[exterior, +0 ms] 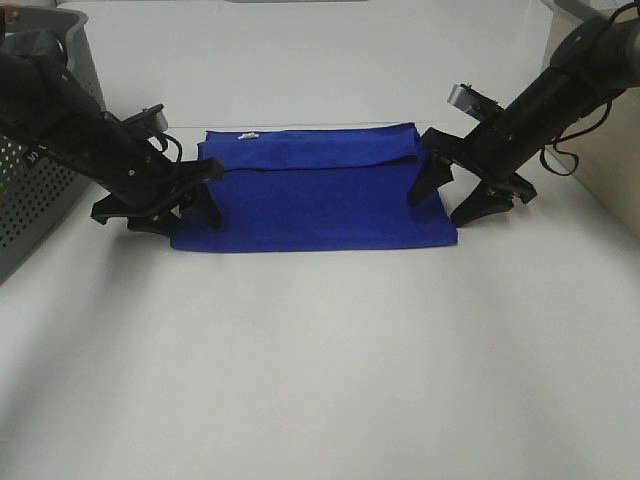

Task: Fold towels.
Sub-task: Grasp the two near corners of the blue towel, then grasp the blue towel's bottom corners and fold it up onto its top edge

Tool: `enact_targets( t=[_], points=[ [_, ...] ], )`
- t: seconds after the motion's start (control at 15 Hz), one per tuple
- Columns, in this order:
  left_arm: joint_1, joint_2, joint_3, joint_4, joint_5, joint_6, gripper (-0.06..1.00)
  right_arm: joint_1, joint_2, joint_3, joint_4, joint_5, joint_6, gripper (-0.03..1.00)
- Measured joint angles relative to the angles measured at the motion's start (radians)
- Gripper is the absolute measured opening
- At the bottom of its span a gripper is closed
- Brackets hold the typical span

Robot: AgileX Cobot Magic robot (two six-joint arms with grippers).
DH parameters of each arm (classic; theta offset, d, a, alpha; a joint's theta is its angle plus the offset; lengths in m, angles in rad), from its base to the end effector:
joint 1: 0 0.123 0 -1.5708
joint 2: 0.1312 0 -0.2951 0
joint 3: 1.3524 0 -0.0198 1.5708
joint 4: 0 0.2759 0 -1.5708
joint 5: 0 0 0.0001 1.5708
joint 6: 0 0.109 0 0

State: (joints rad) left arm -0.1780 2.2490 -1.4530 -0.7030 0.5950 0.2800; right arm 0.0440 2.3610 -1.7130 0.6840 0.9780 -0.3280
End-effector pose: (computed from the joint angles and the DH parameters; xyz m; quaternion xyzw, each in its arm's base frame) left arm 0.4596 -0.1229 0.0679 -0.0390 0.9645 -0.2226 0.1365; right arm 0.4904 0.0788 0.0798 0.0055 0.9595 0.2761 0.0547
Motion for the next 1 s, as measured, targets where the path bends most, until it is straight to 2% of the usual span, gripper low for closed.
enact_targets(
  t=[0.13, 0.27, 0.33, 0.4, 0.47, 0.53, 0.6, 0.8, 1.0],
  points=[
    [-0.007, 0.004, 0.000, -0.014, -0.011, 0.000, 0.47, 0.005, 0.002, 0.001, -0.004, 0.001, -0.005, 0.63],
    [-0.021, 0.011, 0.000, -0.017, -0.026, 0.000, 0.31, 0.031, 0.006, 0.003, -0.009, -0.007, -0.008, 0.51],
    [-0.023, 0.012, 0.001, -0.017, -0.026, 0.000, 0.19, 0.038, 0.008, 0.003, -0.008, -0.016, -0.004, 0.44],
    [-0.024, 0.012, 0.002, -0.017, -0.026, 0.000, 0.08, 0.040, 0.010, 0.003, -0.008, -0.018, 0.007, 0.33],
    [-0.026, 0.012, 0.003, -0.017, -0.024, 0.000, 0.02, 0.039, 0.010, 0.003, -0.010, -0.019, 0.023, 0.18],
    [-0.026, 0.012, 0.003, -0.016, -0.020, 0.000, 0.02, 0.035, 0.010, 0.003, -0.024, -0.018, 0.034, 0.05],
    [-0.026, 0.012, 0.003, 0.001, 0.020, 0.000, 0.01, 0.034, 0.010, 0.003, -0.044, 0.000, 0.052, 0.00],
    [-0.031, -0.024, 0.050, 0.024, 0.060, 0.000, 0.01, 0.034, -0.047, 0.049, -0.065, 0.019, 0.069, 0.00],
    [-0.035, -0.149, 0.222, 0.024, 0.029, -0.001, 0.01, 0.034, -0.161, 0.226, -0.063, 0.007, 0.061, 0.00]
  ],
)
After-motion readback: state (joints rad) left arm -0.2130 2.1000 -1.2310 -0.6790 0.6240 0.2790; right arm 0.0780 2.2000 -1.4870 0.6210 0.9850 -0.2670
